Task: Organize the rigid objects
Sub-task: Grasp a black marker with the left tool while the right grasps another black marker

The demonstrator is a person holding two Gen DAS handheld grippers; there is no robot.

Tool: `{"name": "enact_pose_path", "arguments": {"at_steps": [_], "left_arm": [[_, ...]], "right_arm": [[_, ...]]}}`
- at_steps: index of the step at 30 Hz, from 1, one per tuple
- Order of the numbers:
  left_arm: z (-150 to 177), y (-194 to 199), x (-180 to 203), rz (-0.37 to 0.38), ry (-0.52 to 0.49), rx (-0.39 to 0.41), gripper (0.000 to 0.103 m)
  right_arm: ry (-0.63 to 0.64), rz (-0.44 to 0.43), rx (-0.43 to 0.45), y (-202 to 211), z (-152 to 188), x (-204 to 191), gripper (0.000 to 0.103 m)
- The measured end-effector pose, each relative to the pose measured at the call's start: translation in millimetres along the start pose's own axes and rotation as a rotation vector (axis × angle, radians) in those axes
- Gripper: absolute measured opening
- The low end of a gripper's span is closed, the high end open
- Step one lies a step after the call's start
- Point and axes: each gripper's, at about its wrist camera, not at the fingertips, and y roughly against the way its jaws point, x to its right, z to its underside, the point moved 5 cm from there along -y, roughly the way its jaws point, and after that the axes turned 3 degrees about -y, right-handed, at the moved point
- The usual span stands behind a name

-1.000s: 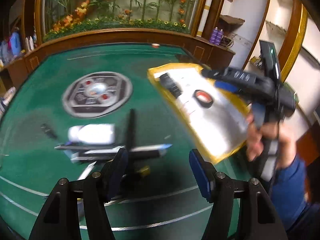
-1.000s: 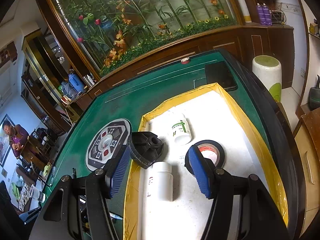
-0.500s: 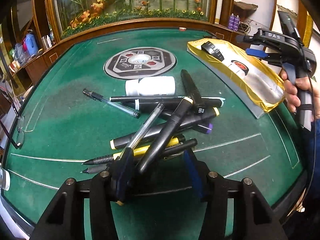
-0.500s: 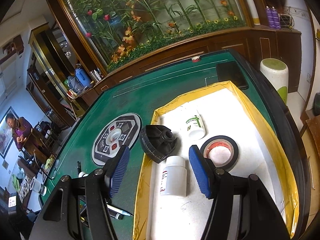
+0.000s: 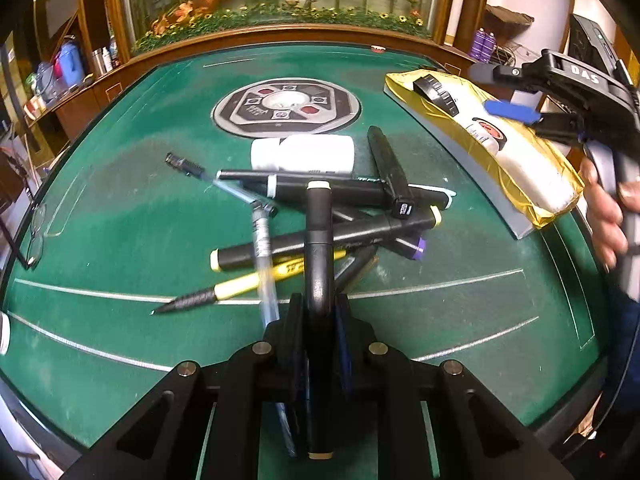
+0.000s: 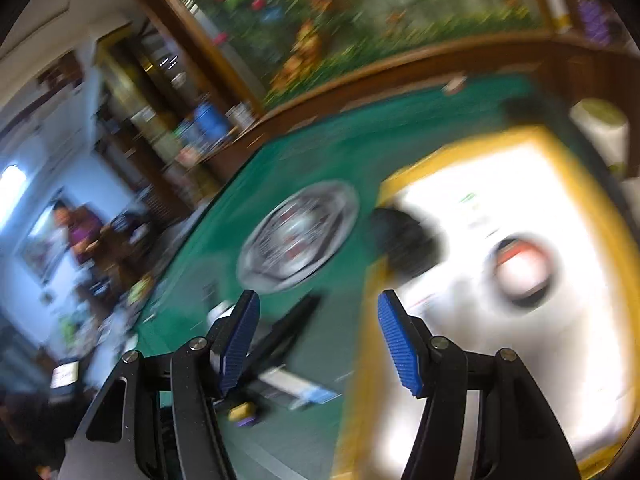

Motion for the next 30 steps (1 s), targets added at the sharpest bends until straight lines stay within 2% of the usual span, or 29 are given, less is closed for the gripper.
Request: {"name": "enact_pose_path", "arguments": {"at_steps": [2,3,4,6,9,13,16,18,24,30], "left_arm": [[2.5,2.1,-2.2,0.000,0.011,0.002,0.015],[2.8,2.5,-3.6,0.003,0.018,0.002,0.015],[2.8,2.7,-5.2,0.010,0.025,0.002,0.015],[2.4,2.7,-7.3,0.015,0.038,0.003,0.015],[1.7,2.1,-7.0,0.015,0.036,0.009,0.015],[-1.2,-0.4,-6.8,0.012,0.041,0.020,0.015],[-3.9,-2.1,-8.6,0.007,0.053,0.025,0.015],[-4.6,-2.9,-11.8,0.006,0.080,0.032,0.015],[-8.9,-2.5,-13.4,0.024,0.126,0.051,0.015],[-17.8,6.7,-14.9,0.054,0.158,0.081,0.015]], "right_arm": [[0.004,-0.027,-0.086,-16.5,13.4,-15.6,0.060],[-0.011,-0.038,-0.139,-27.9,20.8,-22.5,0.055],[-0.030,-0.037,-0.169,-35.8,25.2,-24.6,0.050],[-0.066,-0.014,-0.219,-53.5,30.8,-25.6,0.049],[-0.078,0.029,-0.255,-68.7,35.4,-24.4,0.048],[-0.085,0.037,-0.276,-82.6,35.2,-26.2,0.029],[-0.090,0.035,-0.304,-92.8,41.3,-25.0,0.023],[-0.083,0.017,-0.290,-89.6,41.2,-25.4,0.014],[-0.041,-0.023,-0.215,-69.2,36.1,-32.7,0.014],[-0.019,-0.034,-0.185,-59.9,31.8,-36.4,0.014]]}}
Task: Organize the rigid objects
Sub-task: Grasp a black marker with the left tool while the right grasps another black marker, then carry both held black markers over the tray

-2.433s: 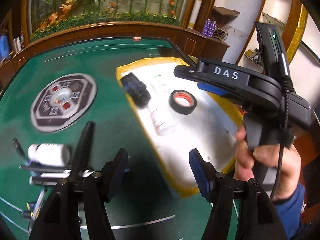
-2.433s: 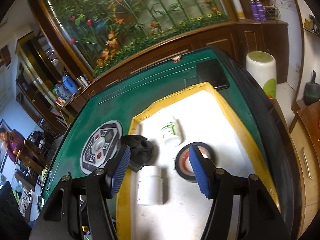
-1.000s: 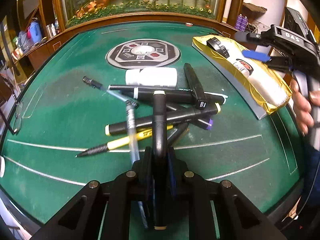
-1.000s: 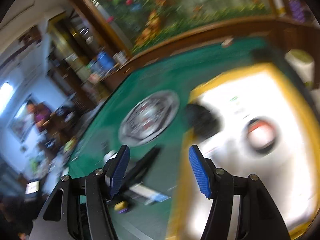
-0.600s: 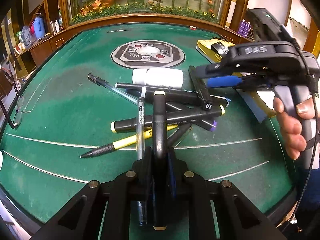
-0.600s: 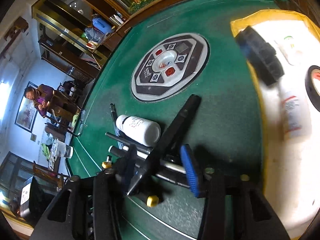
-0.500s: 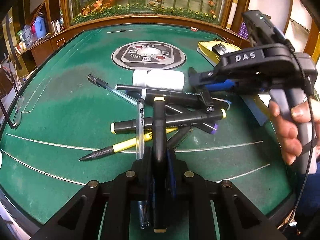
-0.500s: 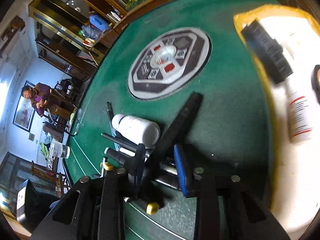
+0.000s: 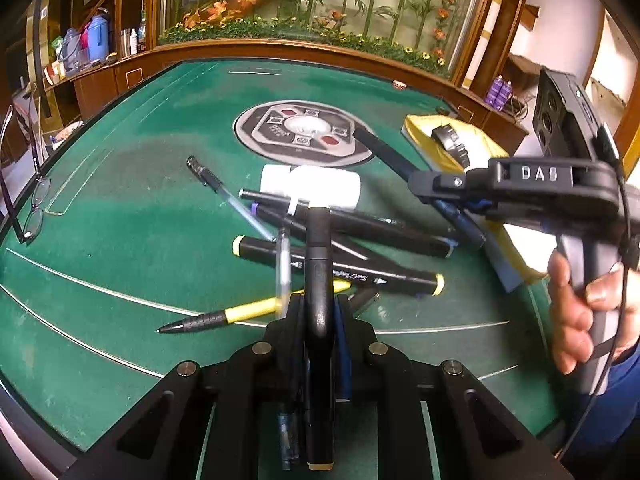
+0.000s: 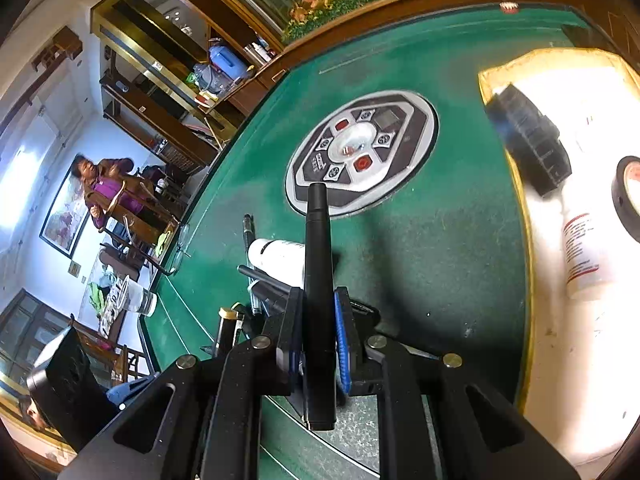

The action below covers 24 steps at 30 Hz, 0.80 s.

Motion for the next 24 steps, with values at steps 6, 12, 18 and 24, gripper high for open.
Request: {"name": "enact_pose_path", "arguments": {"at_steps": [6,12,18,24], "left_arm": [[-8.0,5.0,4.3,0.022,0.016,0.011,0.015],[-10.9,9.7,7.1,0.029,0.021,0.018,0.015],[-16.2,13.2,8.1,0.030,0.030,0.024,0.015],[-23.4,18.0,16.7,0.037,0.016,0.030,0.015]], "right_arm": [[0.010,-0.006,0.008,2.6,0.7,-4.0,0.014],[0.014,-0.013,0.009,3.9,2.0,-6.0,0.014],[0.022,-0.029,0.020,8.0,0.6,-9.7,0.014],[0.008,-0.039,0.048,17.6,-5.6,-3.2,0.014]]}}
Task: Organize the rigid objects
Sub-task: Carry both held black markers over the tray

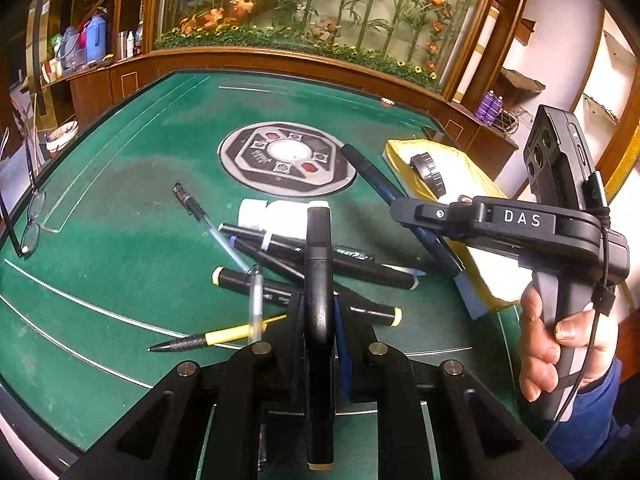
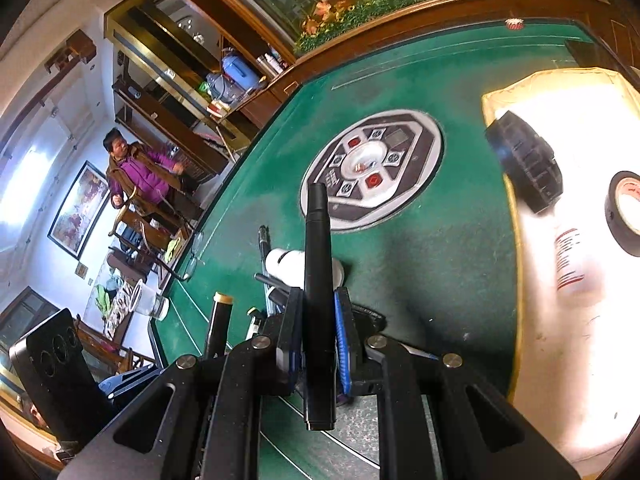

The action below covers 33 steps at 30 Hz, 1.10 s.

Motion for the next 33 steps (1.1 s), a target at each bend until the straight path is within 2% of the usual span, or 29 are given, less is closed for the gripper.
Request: {"name": "enact_pose_path", "arguments": {"at_steps": [11,18,27,33], "left_arm": [[-20.7,4.9,33.1,0.061,-0.041,0.014,0.014],[-42.8,-1.8,67.9,0.124,-0.073,0.010,0.014],[-60.4,-48.8,128.3,0.216,-0.102,-0.077,0.014],[-59.8,-85.1,159.6,0.255,-0.106,-0.148,0.014]], "right_arm": [[-0.057,0.000,0.091,36.8,-20.2,24.6,0.014],[-0.096,0.038,0.153,68.2,-33.0,58.3,0.014],[-0.228,0.087,0.270,111.4,-49.5,124.5,0.014],[-0.255,0.143,0.270,112.5,-50.1,142.1,0.014]]}}
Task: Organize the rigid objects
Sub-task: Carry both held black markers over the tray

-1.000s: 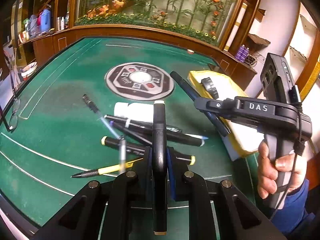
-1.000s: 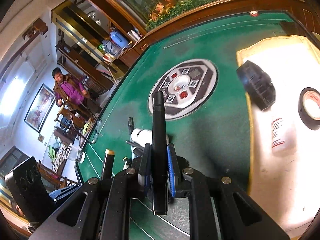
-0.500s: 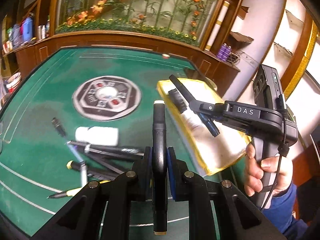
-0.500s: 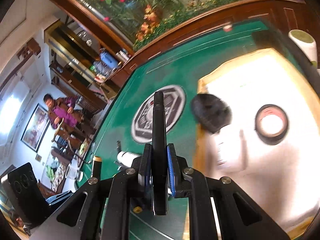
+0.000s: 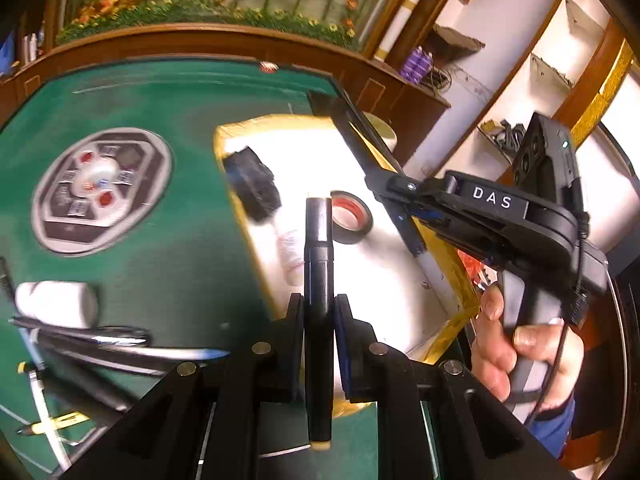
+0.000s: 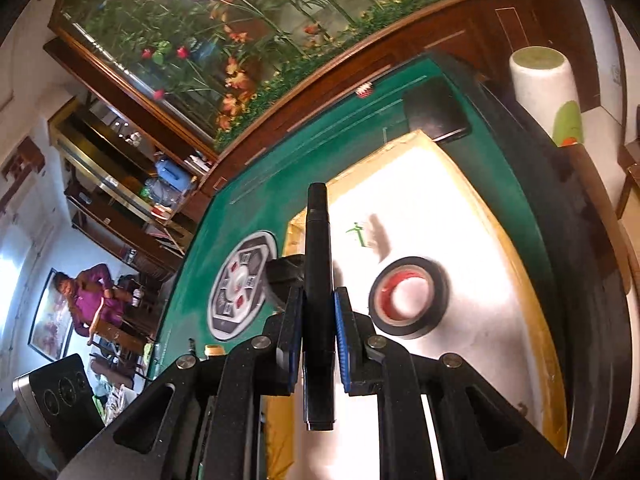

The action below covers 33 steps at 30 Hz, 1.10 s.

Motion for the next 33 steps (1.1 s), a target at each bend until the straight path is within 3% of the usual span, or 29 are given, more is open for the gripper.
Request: {"name": "enact_pose_path", "arguments": {"at_steps": [5,11,17,33], "left_arm": [[-3.8,-25.6,19.1,0.025,-0.012,-0.031,0.014],[-10.2,-50.1,19.3,0.023,0.009,-0.060,0.014],[-6.3,-63.0,10.4,0.028,0.035,-0.084,0.014],[-8.3,-66.5,18.9,-0.018,-0.037,-0.053,0.014]], "right_arm": [[0.016,0.138,0.048,3.3,-7.8,14.2,0.014],[-0.004,0.240,0.016,-6.0,-10.7,37.1,0.014],[-0.011,0.282,-0.009,-13.3,-10.7,44.3,0.014],[0.013,0.319,-0.036,-20.1,-3.5,44.9,0.014]]}}
